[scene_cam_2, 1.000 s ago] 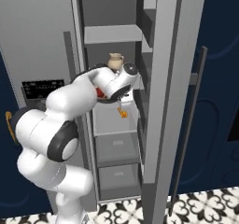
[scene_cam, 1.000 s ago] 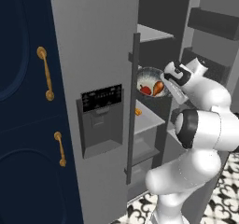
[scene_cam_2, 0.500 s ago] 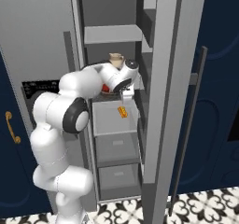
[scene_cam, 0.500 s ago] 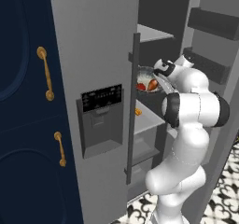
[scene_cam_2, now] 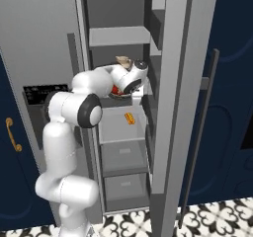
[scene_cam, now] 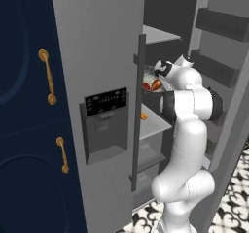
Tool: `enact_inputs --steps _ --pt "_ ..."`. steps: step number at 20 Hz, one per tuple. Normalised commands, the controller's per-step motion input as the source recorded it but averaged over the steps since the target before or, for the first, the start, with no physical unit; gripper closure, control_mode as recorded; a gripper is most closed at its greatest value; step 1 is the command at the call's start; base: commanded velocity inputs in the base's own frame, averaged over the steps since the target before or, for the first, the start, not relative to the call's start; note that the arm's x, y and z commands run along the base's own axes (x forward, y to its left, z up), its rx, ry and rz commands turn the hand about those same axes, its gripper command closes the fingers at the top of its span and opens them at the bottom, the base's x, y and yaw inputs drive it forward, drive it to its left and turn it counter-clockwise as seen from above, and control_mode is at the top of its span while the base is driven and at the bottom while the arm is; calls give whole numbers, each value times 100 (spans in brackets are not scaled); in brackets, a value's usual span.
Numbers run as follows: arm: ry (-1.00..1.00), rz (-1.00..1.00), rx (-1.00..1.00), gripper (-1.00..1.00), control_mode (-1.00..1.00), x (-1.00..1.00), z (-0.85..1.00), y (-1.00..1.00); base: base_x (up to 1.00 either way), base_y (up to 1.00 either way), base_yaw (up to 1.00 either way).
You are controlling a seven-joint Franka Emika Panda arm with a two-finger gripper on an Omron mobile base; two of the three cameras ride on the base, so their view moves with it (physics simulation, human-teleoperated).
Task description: Pick the chicken drumstick and bell pepper from their plates and place them in the bowl. Then put the bowl in the fridge.
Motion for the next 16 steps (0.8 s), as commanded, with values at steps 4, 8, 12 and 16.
enact_inputs --steps 4,8,12,16 --pt "20 -8 0 100 -100 36 -3 1 0 0 0" --pt "3 -12 0 100 -100 -1 35 19 0 0 0" --pt "-14 -2 0 100 -100 -88 69 0 0 0 0" --pt "-20 -1 1 100 -100 -100 59 0 0 0 0"
